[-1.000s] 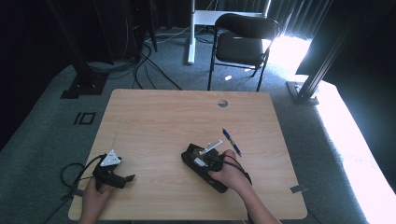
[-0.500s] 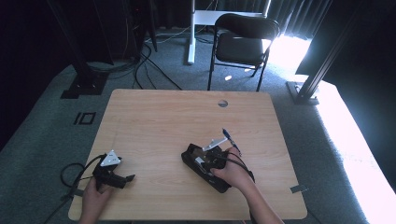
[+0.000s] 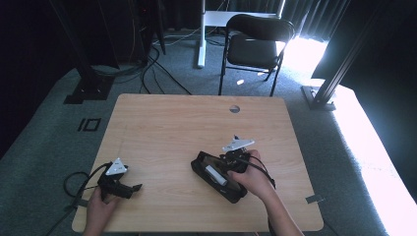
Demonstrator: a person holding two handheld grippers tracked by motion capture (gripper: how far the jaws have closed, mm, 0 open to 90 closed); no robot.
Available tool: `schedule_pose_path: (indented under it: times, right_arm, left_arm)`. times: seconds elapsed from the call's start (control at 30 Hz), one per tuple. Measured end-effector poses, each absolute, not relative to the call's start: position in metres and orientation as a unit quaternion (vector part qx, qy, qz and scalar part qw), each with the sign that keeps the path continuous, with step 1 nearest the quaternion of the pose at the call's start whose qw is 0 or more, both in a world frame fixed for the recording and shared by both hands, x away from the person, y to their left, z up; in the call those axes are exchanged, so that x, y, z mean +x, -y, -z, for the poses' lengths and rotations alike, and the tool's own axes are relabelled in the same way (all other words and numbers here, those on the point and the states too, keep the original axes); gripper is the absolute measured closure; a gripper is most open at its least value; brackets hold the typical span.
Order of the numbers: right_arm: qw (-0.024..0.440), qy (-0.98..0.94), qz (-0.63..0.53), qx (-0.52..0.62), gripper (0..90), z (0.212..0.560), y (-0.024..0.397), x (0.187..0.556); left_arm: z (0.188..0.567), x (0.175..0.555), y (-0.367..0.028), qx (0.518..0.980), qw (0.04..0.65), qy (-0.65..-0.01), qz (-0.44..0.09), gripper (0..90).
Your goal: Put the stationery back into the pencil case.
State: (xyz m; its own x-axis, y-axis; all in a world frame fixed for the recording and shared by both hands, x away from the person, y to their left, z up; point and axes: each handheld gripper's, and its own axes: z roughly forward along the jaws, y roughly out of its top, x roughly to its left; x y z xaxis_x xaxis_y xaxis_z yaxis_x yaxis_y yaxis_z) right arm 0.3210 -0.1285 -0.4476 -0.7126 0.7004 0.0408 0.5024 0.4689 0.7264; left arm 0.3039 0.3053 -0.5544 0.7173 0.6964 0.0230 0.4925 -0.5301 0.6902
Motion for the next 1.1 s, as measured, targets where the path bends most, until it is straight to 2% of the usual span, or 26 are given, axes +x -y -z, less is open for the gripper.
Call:
schedule_pose_path:
  times: [0.13, 0.43, 0.7, 1.1]
  right_arm:
    - [0.160, -0.833, -0.376, 0.373, 62.3, 0.444, 0.144, 0.329]
    - [0.199, -0.809, -0.355, 0.424, 63.6, 0.451, 0.176, 0.348]
    - [0.201, -0.793, -0.348, 0.458, 63.4, 0.469, 0.197, 0.367]
    - [0.183, -0.785, -0.331, 0.490, 60.5, 0.501, 0.206, 0.389]
  left_arm:
    - [0.554, 0.304, -0.305, 0.862, 0.340, -0.344, -0.150, 1.9]
    - [0.554, 0.304, -0.305, 0.862, 0.340, -0.344, -0.150, 1.9]
    - [0.554, 0.304, -0.305, 0.862, 0.340, -0.345, -0.150, 1.9]
    - [0.554, 0.304, -0.305, 0.862, 0.340, -0.345, -0.150, 1.9]
